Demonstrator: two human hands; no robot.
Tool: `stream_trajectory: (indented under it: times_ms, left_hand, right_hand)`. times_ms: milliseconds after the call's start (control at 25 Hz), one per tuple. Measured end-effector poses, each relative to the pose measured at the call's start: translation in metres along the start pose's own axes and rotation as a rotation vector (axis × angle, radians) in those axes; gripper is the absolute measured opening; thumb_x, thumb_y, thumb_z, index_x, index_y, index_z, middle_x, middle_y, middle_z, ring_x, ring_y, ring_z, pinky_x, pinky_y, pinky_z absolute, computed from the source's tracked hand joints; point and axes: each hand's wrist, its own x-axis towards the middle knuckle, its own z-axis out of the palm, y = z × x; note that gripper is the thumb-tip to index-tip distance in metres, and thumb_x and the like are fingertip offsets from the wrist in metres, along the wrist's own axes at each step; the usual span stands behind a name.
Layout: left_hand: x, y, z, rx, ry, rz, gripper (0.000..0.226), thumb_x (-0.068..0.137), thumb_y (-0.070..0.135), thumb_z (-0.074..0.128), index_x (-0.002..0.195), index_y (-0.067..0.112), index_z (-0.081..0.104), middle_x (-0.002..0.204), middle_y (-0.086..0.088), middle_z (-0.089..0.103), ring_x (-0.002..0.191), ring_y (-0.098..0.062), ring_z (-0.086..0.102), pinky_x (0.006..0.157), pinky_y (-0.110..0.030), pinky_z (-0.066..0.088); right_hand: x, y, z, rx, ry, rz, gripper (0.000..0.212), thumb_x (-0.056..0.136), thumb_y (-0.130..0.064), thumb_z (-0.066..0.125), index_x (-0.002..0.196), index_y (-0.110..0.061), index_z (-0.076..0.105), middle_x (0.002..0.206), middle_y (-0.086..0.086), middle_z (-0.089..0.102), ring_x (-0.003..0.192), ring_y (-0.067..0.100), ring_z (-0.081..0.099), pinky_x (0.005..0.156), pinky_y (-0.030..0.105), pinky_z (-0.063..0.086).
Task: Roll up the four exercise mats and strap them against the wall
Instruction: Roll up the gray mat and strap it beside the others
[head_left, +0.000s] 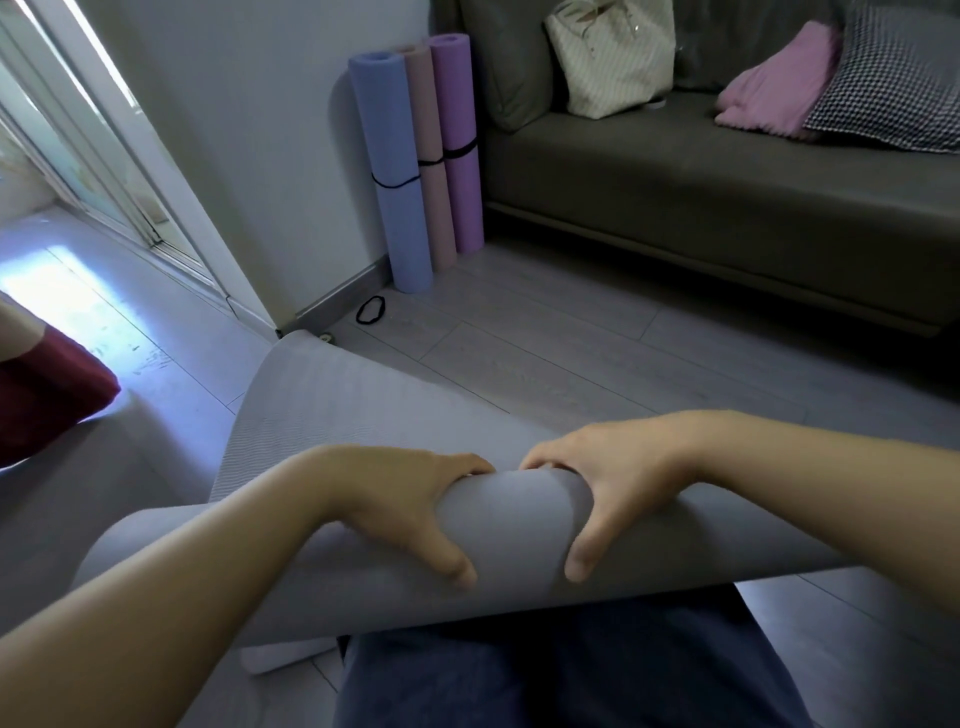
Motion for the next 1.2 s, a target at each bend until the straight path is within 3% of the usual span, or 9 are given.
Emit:
stream_trajectory:
  times_ms: [120,280,360,520,680,800,960,1040,1200]
  left_hand:
    - [0.012,-0.009,-0.016,-0.117,-0.121,-0.007,0.072,0.070,0.053,0.075,0.131,0.043,0.038,0.115,0.021,0.057,0.104,-0.004,0.058,0.090,-0.025,0.046]
    - [0.020,-0.011,-0.023,-0.151,-0.175,-0.031,0.072,0.069,0.056,0.073,0.132,0.041,0.041,0.118,0.017,0.058,0.106,-0.007,0.060,0.096,-0.031,0.048]
    - [0.016,-0.009,-0.021,-0.060,-0.087,-0.026,0.070,0.077,0.055,0.068,0.137,0.041,0.035,0.124,0.017,0.054,0.109,-0.007,0.055,0.098,-0.029,0.043]
    - [-0.003,-0.008,0.003,0.077,0.314,0.011,0.071,0.080,0.061,0.053,0.143,0.042,0.024,0.136,0.015,0.041,0.118,-0.009,0.046,0.102,-0.032,0.037]
    - [-0.001,-0.014,0.046,0.602,0.713,-0.022,0.103,0.051,0.080,0.039,0.137,0.024,0.033,0.123,0.000,0.058,0.103,-0.025,0.063,0.086,-0.055,0.049]
    - [0.005,-0.014,0.039,0.574,0.683,-0.050,0.105,0.051,0.078,0.053,0.139,0.028,0.025,0.123,0.003,0.054,0.105,-0.025,0.059,0.088,-0.049,0.048]
    - [0.005,-0.011,0.025,0.488,0.643,-0.032,0.096,0.062,0.073,0.057,0.140,0.035,0.016,0.129,0.008,0.044,0.112,-0.019,0.049,0.094,-0.038,0.041]
    - [0.005,-0.009,0.021,0.477,0.650,-0.009,0.092,0.063,0.072,0.056,0.140,0.036,0.018,0.128,0.009,0.045,0.110,-0.018,0.050,0.093,-0.036,0.042]
    - [0.001,-0.001,0.007,0.472,0.745,0.013,0.087,0.064,0.071,0.055,0.138,0.038,0.022,0.127,0.012,0.048,0.110,-0.015,0.051,0.092,-0.033,0.039]
  right_hand:
    - [-0.025,-0.004,0.009,-0.238,0.292,-0.009,0.092,0.067,-0.070,0.069,0.142,-0.039,0.027,0.130,-0.017,0.044,0.118,0.006,0.043,0.100,0.027,0.038]
    - [-0.014,-0.014,0.048,-0.469,0.376,0.026,0.118,0.064,-0.073,0.067,0.150,-0.023,0.005,0.143,-0.001,0.031,0.127,0.019,0.035,0.106,0.040,0.033]
    - [-0.004,-0.010,0.056,-0.455,0.410,0.056,0.121,0.062,-0.071,0.069,0.150,-0.021,0.004,0.145,0.001,0.030,0.129,0.021,0.035,0.106,0.041,0.032]
    - [0.002,-0.004,0.034,-0.274,0.363,0.046,0.107,0.058,-0.063,0.076,0.143,-0.031,0.020,0.131,-0.007,0.042,0.118,0.016,0.044,0.099,0.037,0.040]
    - [0.023,-0.001,-0.001,-0.059,0.142,0.035,0.091,0.055,-0.050,0.087,0.128,-0.036,0.034,0.116,-0.013,0.051,0.105,0.012,0.052,0.086,0.033,0.049]
    - [0.029,0.000,-0.012,0.016,0.079,0.068,0.096,0.057,-0.046,0.088,0.134,-0.037,0.031,0.121,-0.014,0.049,0.113,0.013,0.051,0.088,0.032,0.047]
    - [0.017,-0.004,0.026,-0.326,0.405,0.056,0.118,0.056,-0.067,0.076,0.148,-0.035,0.009,0.138,-0.011,0.038,0.125,0.014,0.041,0.104,0.037,0.036]
    - [0.016,-0.003,0.032,-0.415,0.500,0.027,0.108,0.060,-0.067,0.071,0.145,-0.033,0.015,0.132,-0.007,0.046,0.118,0.017,0.048,0.098,0.036,0.040]
    - [0.009,-0.002,-0.010,-0.416,0.424,-0.022,0.083,0.061,-0.059,0.072,0.130,-0.035,0.032,0.109,-0.005,0.059,0.099,0.019,0.059,0.080,0.032,0.047]
